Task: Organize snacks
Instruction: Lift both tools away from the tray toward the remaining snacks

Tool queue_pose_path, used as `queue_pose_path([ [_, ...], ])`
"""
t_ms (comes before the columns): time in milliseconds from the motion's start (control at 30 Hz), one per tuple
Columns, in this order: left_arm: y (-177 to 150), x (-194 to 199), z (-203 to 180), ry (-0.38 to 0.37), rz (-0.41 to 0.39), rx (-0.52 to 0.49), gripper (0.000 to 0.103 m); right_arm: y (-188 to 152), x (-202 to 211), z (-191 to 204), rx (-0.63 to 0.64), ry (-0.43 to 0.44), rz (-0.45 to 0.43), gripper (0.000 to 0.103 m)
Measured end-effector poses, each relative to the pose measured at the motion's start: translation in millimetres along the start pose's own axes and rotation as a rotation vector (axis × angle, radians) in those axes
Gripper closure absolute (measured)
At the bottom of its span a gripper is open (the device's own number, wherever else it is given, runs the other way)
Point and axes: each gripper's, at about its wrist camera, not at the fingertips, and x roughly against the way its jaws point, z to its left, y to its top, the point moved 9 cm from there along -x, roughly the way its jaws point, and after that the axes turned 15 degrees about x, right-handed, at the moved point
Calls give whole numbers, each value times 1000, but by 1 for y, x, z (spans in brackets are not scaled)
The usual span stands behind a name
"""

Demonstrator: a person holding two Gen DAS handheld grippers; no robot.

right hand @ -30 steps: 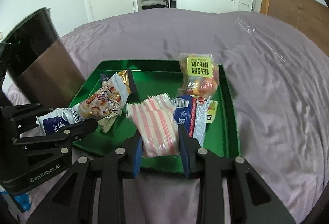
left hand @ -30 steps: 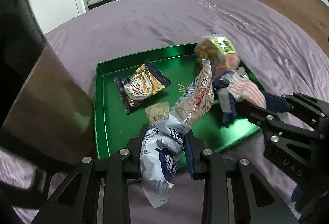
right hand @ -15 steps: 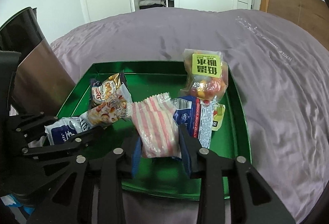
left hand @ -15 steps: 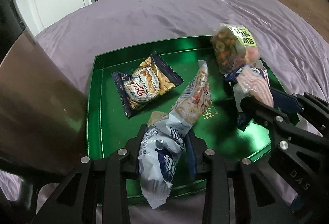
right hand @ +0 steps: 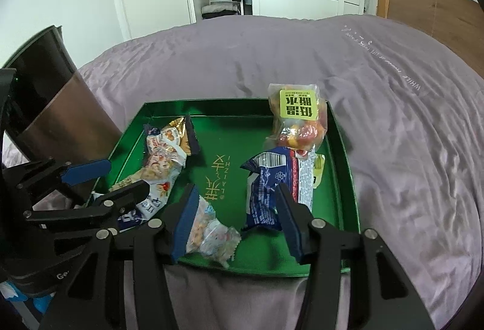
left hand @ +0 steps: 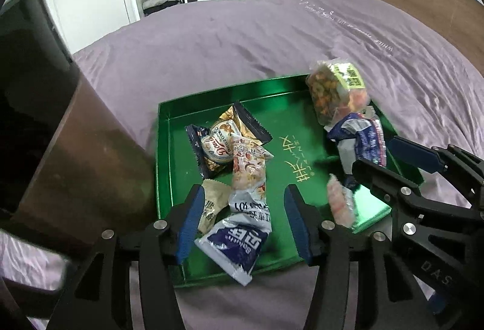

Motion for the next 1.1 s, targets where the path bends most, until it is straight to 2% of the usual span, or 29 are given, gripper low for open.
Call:
queue_pose_path([
  [333, -21, 72, 10, -66, -29, -23, 55, -32, 76, 5, 6, -50, 20, 56],
  [567, -41, 133, 43, -84, -65, -15, 55, -43, 134, 57, 52, -37, 3, 56],
  [667, -49, 158, 76, -69, -95, -8, 54, -43, 152, 91, 79, -3, -14, 56],
  [767, -59, 179, 126, -24, -119, 24, 50, -42, 165, 136, 119, 56, -27, 56],
  [900, -71, 190, 193, 52, -134, 79, 50, -37, 171, 195, 172, 134, -41, 56],
  [1100, -93, 200, 309, 166, -133, 214, 50, -17, 161, 283, 276, 240, -36, 56],
])
